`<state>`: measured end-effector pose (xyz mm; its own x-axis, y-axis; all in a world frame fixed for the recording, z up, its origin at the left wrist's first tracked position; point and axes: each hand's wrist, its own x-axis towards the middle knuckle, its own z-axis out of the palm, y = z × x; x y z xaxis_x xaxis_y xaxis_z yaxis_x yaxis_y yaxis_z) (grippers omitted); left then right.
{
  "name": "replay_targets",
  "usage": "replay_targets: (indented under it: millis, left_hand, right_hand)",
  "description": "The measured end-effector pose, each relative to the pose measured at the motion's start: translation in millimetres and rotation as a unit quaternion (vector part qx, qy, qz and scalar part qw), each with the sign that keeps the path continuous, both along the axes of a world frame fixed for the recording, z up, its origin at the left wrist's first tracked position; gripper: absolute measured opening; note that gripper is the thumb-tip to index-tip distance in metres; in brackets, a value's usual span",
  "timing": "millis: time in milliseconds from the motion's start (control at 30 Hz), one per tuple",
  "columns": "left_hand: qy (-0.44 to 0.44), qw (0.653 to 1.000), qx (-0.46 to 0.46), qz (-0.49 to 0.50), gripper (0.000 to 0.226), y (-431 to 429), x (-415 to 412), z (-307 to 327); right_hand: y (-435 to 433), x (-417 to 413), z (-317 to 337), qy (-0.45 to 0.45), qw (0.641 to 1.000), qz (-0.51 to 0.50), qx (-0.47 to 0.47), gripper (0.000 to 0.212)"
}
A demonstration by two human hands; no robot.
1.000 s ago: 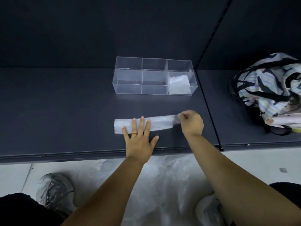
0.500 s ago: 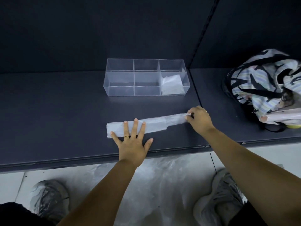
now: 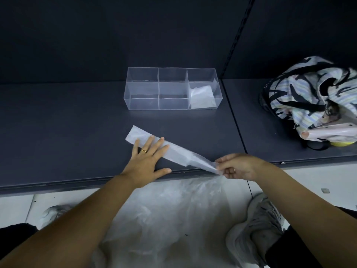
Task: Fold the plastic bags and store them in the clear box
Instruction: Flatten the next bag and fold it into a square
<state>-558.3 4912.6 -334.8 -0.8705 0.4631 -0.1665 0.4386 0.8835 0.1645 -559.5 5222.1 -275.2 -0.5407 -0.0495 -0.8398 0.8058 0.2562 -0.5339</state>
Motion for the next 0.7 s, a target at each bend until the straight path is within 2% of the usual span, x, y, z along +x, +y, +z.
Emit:
replay_targets:
  millis: [167,267,333,400,500,567,633,700]
  left_hand:
    - [0.01,0.984,0.178,0.025,0.097,63.2,46.0,4.3]
    - [0.009,0.944,0.309,0.114,0.087,100.5,58.9,14.0]
    - [0.003,0.892,0.407,0.194,0.069,115.7,59.7,25.5]
    - [-0.019,0.825,0.494,0.272,0.048,120.8,56.7,38.6]
    - [-0.099,0.739,0.584,0.321,0.027,108.9,44.4,56.0]
    - [-0.181,0.697,0.596,0.355,0.024,95.0,34.1,60.6]
    - [-0.255,0.651,0.59,0.404,0.033,82.1,24.2,59.3]
    - [-0.307,0.592,0.604,0.436,0.038,72.4,12.8,55.7]
  right_hand:
    - [-10.3,13.8,21.1,-0.019,0.998,-0.005,-0.066,0.013]
    - [-23.5,14.6,40.3,-0.013,0.994,-0.01,-0.105,0.012]
    - [-32.5,12.8,53.2,-0.002,0.991,0.015,-0.131,0.011]
    - [-38.3,6.7,62.1,0.036,0.99,0.025,-0.131,0.018]
    - [-39.5,-9.5,61.5,0.171,0.984,-0.004,-0.051,0.028]
    - [-43.2,-17.4,51.5,0.213,0.975,-0.004,-0.07,0.034]
    - [-56.7,-18.9,37.3,0.178,0.973,0.015,-0.148,0.045]
    - [-74.8,-16.0,22.7,0.133,0.976,0.034,-0.17,0.049]
